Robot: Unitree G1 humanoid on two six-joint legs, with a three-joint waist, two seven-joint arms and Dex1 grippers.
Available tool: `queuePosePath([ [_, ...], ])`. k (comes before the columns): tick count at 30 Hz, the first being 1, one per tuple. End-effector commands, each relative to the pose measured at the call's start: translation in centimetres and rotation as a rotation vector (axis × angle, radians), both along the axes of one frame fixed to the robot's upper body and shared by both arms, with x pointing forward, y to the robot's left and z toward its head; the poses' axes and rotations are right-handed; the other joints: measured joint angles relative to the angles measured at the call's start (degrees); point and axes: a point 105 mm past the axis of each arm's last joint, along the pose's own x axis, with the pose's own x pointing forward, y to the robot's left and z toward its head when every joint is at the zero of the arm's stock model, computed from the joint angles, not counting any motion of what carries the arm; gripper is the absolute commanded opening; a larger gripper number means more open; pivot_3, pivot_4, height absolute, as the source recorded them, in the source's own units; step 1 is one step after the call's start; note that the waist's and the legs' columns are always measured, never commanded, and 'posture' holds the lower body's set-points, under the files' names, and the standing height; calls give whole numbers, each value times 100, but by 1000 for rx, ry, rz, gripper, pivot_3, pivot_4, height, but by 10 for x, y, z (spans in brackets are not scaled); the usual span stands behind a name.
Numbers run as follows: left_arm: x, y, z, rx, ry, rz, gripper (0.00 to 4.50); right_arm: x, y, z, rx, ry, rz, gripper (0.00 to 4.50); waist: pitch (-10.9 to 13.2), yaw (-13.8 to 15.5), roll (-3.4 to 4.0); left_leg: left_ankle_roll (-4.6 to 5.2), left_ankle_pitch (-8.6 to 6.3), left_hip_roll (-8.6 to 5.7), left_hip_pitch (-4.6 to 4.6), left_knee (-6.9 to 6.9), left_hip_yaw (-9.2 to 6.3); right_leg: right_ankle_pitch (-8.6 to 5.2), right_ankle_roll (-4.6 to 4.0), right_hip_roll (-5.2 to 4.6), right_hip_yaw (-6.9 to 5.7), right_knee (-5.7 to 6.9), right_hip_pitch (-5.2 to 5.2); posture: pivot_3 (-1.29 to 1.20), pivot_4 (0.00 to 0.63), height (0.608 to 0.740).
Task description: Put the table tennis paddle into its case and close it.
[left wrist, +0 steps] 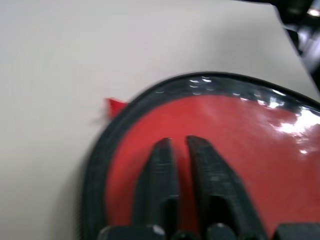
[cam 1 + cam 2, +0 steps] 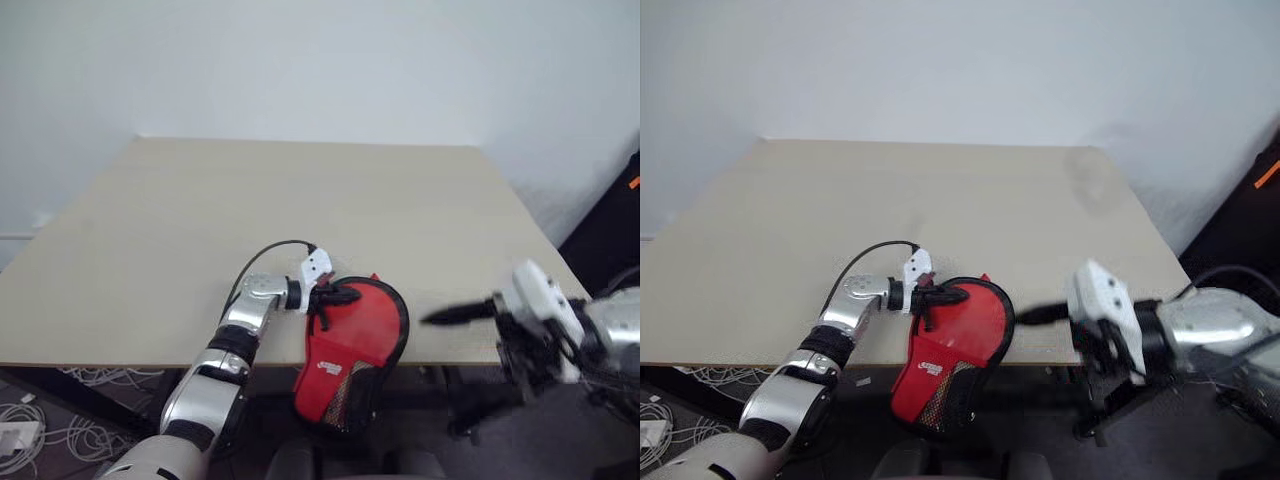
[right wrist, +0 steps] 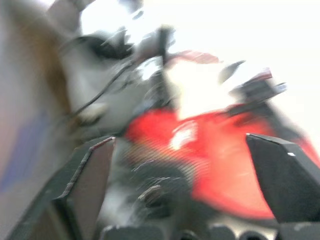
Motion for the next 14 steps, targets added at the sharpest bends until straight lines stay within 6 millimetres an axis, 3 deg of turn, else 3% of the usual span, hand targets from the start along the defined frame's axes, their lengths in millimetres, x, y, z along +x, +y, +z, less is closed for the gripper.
queuePosePath([
  [1, 5, 40, 36, -75, -72, 184, 1896, 46, 9, -11, 13, -9, -209, 4500, 4, -27, 9, 3, 6, -2, -1, -7, 7, 8, -13, -1, 5, 4, -10, 0, 0, 740],
  [6, -4, 114, 75, -145, -136, 503, 3585, 84, 34, -19, 110, -21, -385, 4500, 7, 19, 12, -1, 13, -9, -70, 2, 8, 19, -4, 3, 18, 73, -100, 0, 0, 740],
  [9, -11, 145, 82, -145, -180, 660, 4479, 99, 50, -23, 133, -27, -427, 4500, 10, 65, 18, 1, 16, -13, -78, 11, 8, 20, -2, 2, 16, 76, -100, 0, 0, 740],
  [12, -17, 167, 76, -172, -161, 804, 4479, 108, 64, -28, 137, -23, -423, 4500, 10, 76, 21, 8, 23, -16, -72, 26, 11, 20, -3, -4, 14, 74, -86, 0, 0, 740],
  [14, -23, 181, 58, -147, -119, 888, 4479, 116, 66, -24, 159, -35, -439, 4500, 10, 81, 21, 4, 24, -16, -64, 29, 10, 21, -6, -4, 11, 75, -86, 0, 0, 740],
])
